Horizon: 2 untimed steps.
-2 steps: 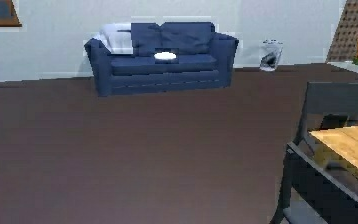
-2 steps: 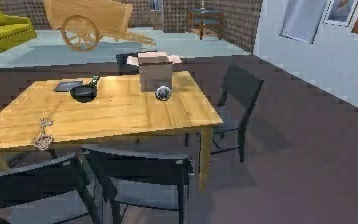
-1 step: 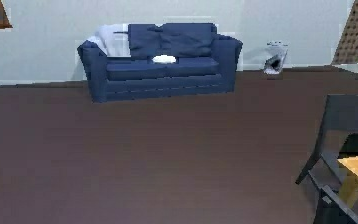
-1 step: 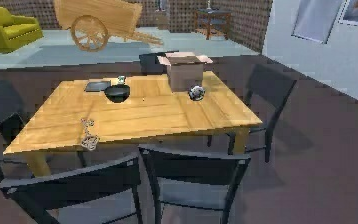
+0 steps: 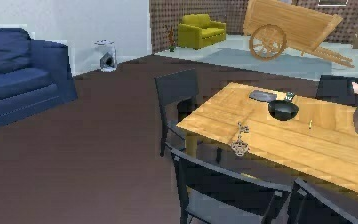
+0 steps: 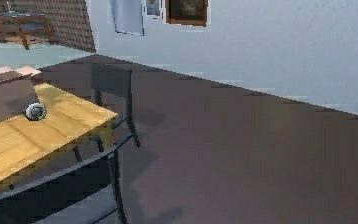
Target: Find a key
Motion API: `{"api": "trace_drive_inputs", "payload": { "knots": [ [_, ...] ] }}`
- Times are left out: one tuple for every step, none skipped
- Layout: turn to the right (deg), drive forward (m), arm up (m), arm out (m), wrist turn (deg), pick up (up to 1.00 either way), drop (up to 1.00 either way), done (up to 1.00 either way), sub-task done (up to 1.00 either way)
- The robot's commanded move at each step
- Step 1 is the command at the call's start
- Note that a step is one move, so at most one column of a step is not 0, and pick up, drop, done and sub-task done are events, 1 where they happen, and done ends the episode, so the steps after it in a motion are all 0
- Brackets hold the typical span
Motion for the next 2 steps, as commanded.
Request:
{"api": "trace_drive_inputs", "payload": {
  "knots": [
    [18.0,0.00,0.00,0.00,0.0,0.00,0.00,0.00,0.00],
    [0.0,0.00,0.00,0.00,0.0,0.00,0.00,1.00,0.00]
  ]
}}
